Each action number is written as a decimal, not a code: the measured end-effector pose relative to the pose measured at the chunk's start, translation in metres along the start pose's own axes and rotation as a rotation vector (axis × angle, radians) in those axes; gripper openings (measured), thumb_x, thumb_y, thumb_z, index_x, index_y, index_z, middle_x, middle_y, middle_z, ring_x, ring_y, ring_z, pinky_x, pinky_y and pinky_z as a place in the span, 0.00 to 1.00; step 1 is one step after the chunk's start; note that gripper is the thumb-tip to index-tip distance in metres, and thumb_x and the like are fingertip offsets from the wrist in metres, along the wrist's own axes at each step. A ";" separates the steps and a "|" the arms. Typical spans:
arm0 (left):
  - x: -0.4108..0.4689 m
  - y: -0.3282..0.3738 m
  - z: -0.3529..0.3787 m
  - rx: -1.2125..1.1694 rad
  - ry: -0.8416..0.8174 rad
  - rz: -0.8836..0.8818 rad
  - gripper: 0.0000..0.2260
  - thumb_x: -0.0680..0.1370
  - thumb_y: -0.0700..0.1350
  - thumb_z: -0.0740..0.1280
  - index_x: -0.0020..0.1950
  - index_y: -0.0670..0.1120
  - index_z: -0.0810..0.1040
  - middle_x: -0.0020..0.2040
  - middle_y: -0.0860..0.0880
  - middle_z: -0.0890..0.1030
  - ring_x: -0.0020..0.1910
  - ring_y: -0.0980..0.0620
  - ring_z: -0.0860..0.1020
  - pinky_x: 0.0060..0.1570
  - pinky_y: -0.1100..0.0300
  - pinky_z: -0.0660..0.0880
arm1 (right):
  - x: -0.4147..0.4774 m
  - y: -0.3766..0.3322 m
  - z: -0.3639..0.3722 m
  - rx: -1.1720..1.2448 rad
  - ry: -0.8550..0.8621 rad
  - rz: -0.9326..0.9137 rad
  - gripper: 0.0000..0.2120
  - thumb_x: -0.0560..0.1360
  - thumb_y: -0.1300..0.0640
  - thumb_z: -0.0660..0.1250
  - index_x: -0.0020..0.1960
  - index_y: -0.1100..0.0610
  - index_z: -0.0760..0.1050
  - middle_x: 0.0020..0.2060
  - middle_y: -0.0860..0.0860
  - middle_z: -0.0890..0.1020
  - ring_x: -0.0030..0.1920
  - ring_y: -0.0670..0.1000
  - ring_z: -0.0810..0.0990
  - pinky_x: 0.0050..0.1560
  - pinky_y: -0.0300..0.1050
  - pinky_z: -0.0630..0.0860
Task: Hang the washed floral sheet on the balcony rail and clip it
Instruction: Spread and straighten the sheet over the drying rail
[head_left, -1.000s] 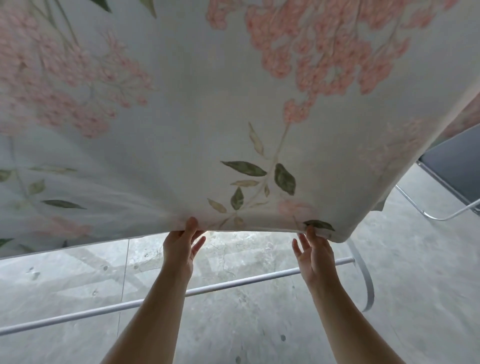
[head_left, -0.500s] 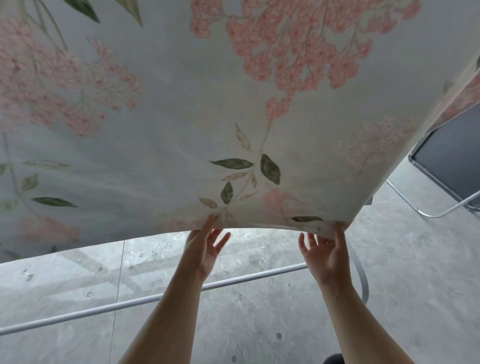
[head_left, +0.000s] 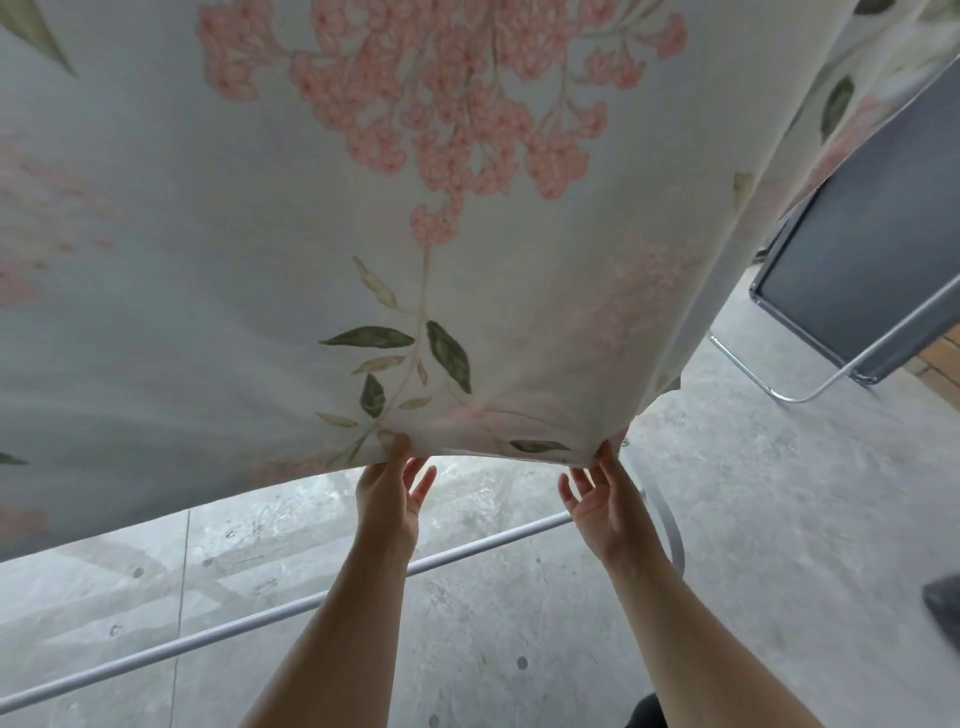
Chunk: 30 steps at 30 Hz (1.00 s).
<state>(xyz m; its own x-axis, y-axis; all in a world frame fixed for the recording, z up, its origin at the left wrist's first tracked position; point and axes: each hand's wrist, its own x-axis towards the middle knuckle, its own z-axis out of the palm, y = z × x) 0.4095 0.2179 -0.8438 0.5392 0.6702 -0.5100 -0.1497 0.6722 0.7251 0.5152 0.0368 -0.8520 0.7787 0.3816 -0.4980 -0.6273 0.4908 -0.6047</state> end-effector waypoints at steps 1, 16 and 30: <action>-0.001 -0.002 0.001 0.021 -0.002 -0.004 0.03 0.77 0.40 0.65 0.48 0.46 0.77 0.47 0.48 0.81 0.48 0.49 0.79 0.54 0.49 0.74 | 0.002 -0.002 -0.001 -0.014 0.012 -0.019 0.14 0.70 0.54 0.68 0.55 0.51 0.76 0.55 0.48 0.79 0.58 0.49 0.75 0.63 0.51 0.66; -0.016 0.089 -0.125 -0.346 0.215 0.182 0.05 0.79 0.44 0.62 0.46 0.51 0.77 0.39 0.56 0.83 0.51 0.57 0.78 0.49 0.57 0.73 | -0.016 0.107 0.076 -0.184 -0.456 0.309 0.27 0.58 0.50 0.81 0.54 0.53 0.78 0.59 0.50 0.80 0.63 0.54 0.77 0.57 0.52 0.75; -0.017 0.115 -0.190 -0.206 0.432 0.168 0.03 0.78 0.43 0.65 0.45 0.48 0.77 0.44 0.51 0.80 0.46 0.54 0.78 0.52 0.54 0.73 | -0.034 0.144 0.112 -0.319 -0.172 0.135 0.06 0.75 0.58 0.66 0.52 0.52 0.76 0.51 0.48 0.81 0.55 0.50 0.78 0.61 0.52 0.69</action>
<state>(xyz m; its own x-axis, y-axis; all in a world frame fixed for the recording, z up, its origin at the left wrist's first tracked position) 0.2261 0.3438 -0.8394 0.1080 0.8140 -0.5707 -0.3886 0.5630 0.7294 0.4004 0.1824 -0.8521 0.6627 0.5651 -0.4915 -0.6761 0.1692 -0.7171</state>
